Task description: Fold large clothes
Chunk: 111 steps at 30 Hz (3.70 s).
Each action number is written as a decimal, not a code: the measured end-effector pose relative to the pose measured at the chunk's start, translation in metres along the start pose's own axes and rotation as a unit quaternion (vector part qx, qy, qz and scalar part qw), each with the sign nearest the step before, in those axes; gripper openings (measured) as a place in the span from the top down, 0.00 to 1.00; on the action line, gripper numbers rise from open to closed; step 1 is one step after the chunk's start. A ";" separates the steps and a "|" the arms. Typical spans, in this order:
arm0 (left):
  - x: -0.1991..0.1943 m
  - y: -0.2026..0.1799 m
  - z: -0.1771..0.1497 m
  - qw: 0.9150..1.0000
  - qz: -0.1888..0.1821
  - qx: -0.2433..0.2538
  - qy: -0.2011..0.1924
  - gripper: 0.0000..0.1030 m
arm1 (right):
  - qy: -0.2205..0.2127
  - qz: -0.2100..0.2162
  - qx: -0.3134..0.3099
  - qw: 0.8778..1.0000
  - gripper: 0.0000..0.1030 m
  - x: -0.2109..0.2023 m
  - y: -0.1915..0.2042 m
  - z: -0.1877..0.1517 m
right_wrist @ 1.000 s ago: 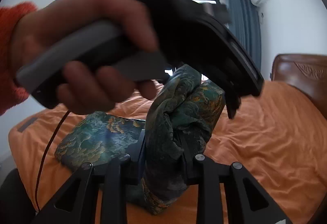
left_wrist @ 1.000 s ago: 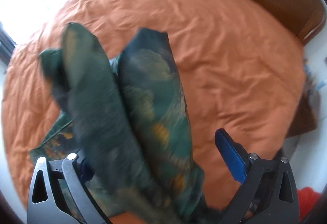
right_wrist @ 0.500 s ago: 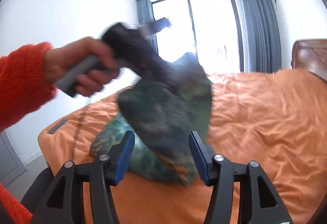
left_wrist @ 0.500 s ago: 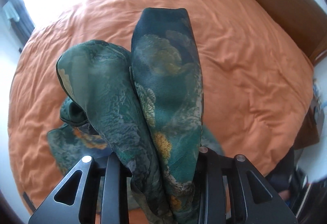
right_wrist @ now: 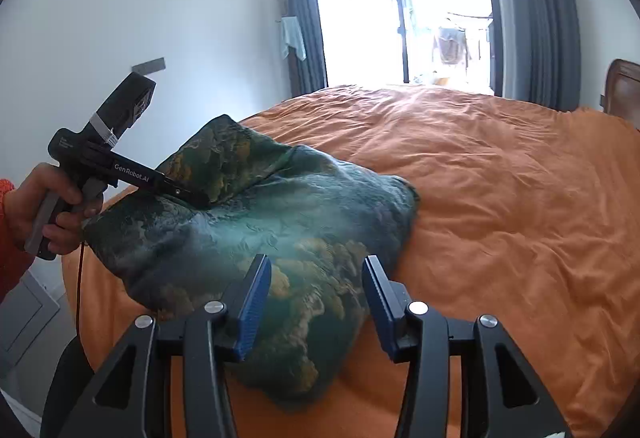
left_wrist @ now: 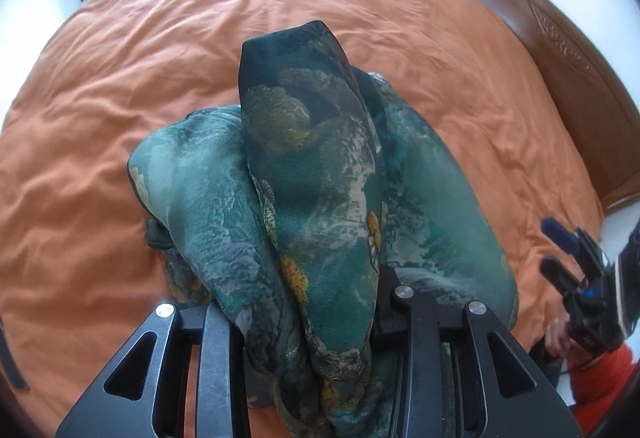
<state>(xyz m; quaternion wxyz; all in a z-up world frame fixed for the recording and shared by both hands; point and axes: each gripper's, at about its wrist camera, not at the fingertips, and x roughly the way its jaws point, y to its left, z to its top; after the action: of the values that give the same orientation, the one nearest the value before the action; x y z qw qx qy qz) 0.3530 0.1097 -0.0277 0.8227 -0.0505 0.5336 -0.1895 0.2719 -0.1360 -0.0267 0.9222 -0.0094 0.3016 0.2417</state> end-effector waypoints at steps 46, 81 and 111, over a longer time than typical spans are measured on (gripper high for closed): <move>0.007 0.112 -0.064 0.989 0.019 -0.134 -0.063 0.26 | 0.135 0.079 -0.070 0.985 0.53 0.171 0.138 -0.047; -0.056 0.074 -0.088 0.986 -0.055 -0.117 -0.106 0.15 | 0.059 0.013 0.041 0.997 0.35 0.004 0.010 -0.089; 0.083 0.116 -0.058 0.979 -0.090 -0.181 0.003 0.38 | 0.141 0.125 0.142 0.972 0.31 0.133 -0.067 -0.043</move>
<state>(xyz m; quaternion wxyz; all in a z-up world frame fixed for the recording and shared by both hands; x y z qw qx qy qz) 0.3603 0.1938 -0.1569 0.7779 -0.2454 0.5550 -0.1633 0.3720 -0.1435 -0.1454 0.8247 0.1251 0.4588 0.3061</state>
